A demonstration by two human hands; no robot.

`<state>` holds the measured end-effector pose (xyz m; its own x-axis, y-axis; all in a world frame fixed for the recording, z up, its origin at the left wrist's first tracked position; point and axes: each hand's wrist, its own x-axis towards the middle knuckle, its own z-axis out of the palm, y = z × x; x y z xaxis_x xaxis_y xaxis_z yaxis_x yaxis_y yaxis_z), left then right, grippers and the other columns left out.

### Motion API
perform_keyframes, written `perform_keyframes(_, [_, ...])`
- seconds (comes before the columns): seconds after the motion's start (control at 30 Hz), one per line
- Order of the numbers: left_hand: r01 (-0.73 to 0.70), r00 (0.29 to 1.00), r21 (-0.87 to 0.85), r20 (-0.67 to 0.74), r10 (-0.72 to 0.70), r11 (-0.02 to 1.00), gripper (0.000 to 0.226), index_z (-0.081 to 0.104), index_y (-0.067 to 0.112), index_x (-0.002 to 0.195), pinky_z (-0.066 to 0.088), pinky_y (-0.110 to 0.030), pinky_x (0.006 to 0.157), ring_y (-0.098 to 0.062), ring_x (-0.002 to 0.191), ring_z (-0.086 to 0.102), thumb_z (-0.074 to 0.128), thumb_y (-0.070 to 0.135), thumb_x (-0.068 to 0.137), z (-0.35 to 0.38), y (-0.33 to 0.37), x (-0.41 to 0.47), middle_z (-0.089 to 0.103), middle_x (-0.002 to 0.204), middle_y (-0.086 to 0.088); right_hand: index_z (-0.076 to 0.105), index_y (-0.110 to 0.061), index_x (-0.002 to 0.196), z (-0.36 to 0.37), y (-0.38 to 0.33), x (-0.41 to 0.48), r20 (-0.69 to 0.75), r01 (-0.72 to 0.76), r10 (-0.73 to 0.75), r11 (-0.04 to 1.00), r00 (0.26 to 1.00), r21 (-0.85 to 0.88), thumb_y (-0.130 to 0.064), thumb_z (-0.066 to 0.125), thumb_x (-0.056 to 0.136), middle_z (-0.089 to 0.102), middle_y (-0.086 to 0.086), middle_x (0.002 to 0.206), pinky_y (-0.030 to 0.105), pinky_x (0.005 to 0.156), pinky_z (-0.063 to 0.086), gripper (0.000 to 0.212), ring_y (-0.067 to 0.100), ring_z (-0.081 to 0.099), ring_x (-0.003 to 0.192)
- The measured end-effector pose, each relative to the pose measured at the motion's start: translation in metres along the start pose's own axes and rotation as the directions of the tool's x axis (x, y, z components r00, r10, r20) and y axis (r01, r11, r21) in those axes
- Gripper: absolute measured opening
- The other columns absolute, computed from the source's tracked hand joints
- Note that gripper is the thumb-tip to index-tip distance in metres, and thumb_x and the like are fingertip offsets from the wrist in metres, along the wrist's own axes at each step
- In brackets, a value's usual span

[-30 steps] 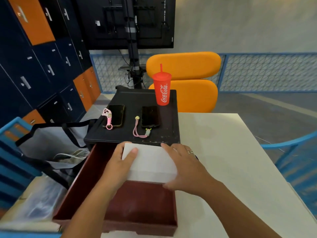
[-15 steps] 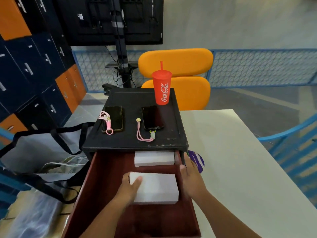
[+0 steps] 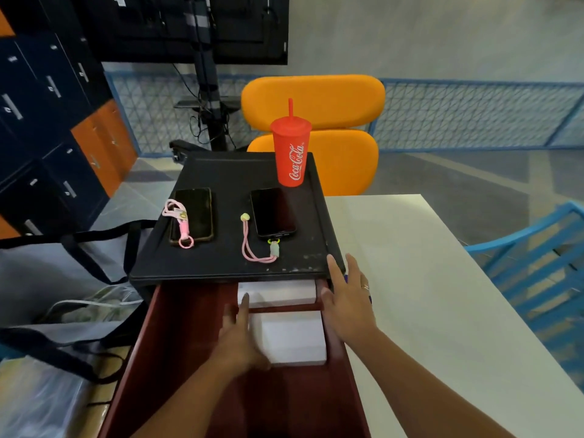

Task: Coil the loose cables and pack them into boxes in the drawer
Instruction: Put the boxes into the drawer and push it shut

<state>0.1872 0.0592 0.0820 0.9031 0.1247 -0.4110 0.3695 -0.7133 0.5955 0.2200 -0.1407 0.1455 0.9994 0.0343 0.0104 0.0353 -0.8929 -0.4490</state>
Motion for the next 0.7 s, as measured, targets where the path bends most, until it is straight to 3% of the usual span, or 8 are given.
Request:
perform_keyframes(0.07, [-0.049,0.998,-0.026,-0.038,0.048,0.998,0.14,-0.011,0.039,0.145,0.043,-0.035,0.101,-0.032,0.143,0.013,0.088,0.014,0.05,-0.004,0.001,0.008,-0.02,0.155,-0.01,0.007,-0.033,0.149,0.002,0.0,0.006,0.018,0.003,-0.003,0.999,1.0,0.048,-0.028,0.033,0.1,-0.002,-0.002,0.157,0.039,0.109,0.031,0.055,0.028,0.016,0.142])
perform_keyframes(0.17, [-0.105,0.994,0.012,-0.034,0.105,0.994,0.137,-0.01,0.036,0.146,0.044,-0.03,0.095,-0.028,0.141,0.022,0.088,0.019,0.052,-0.007,0.007,0.02,-0.02,0.155,-0.008,0.008,-0.033,0.148,0.007,0.002,0.006,0.016,-0.011,0.009,0.992,1.0,0.124,-0.028,0.034,0.1,0.006,-0.001,0.156,0.035,0.105,0.039,0.055,0.024,0.031,0.137])
perform_keyframes(0.27, [-0.129,0.992,0.044,0.011,0.128,0.991,0.137,-0.012,0.034,0.147,0.044,-0.026,0.093,-0.024,0.138,0.03,0.088,0.026,0.053,-0.006,0.007,0.028,-0.028,0.152,-0.006,0.008,-0.034,0.148,0.01,0.006,0.006,0.012,-0.021,0.02,0.989,1.0,0.147,-0.03,0.034,0.1,0.014,0.0,0.154,0.035,0.105,0.04,0.055,0.023,0.032,0.136])
perform_keyframes(0.43, [-0.119,0.992,0.06,0.042,0.117,0.991,0.135,-0.011,0.023,0.148,0.04,-0.023,0.1,-0.021,0.14,0.026,0.086,0.032,0.055,-0.002,0.0,0.034,-0.03,0.151,-0.006,0.011,-0.033,0.148,0.012,0.007,0.007,-0.006,-0.009,0.011,0.984,1.0,0.177,-0.03,0.035,0.099,0.018,0.001,0.153,0.035,0.104,0.04,0.054,0.022,0.034,0.135])
perform_keyframes(0.5, [-0.129,0.992,0.112,0.005,0.129,0.985,0.126,-0.004,0.026,0.149,0.039,-0.025,0.103,-0.022,0.14,0.026,0.082,0.036,0.057,0.001,0.003,0.03,-0.022,0.154,-0.01,0.013,-0.032,0.148,0.01,0.007,0.005,-0.001,-0.008,0.009,0.981,1.0,0.194,-0.03,0.036,0.099,0.019,0.0,0.152,0.035,0.104,0.039,0.054,0.022,0.034,0.134])
perform_keyframes(0.6, [-0.159,0.982,0.181,-0.072,0.174,0.97,0.1,0.014,0.025,0.149,0.028,-0.032,0.112,-0.026,0.144,0.009,0.069,0.042,0.068,0.003,0.011,0.012,-0.004,0.157,-0.012,0.029,-0.027,0.144,0.001,0.005,0.009,-0.019,0.009,-0.004,0.97,1.0,0.243,-0.032,0.038,0.098,0.023,0.001,0.15,0.035,0.102,0.039,0.047,0.023,0.038,0.131])
perform_keyframes(0.7, [-0.284,0.955,0.079,-0.068,0.29,0.955,0.073,0.039,0.028,0.139,0.025,-0.023,0.111,-0.015,0.14,0.021,0.062,0.043,0.071,-0.001,0.016,-0.019,0.027,0.151,0.002,0.052,-0.015,0.123,-0.013,0.0,0.025,-0.077,0.028,-0.009,0.968,0.997,0.25,-0.032,0.04,0.098,0.029,0.005,0.146,0.028,0.093,0.038,0.033,0.025,0.047,0.122])
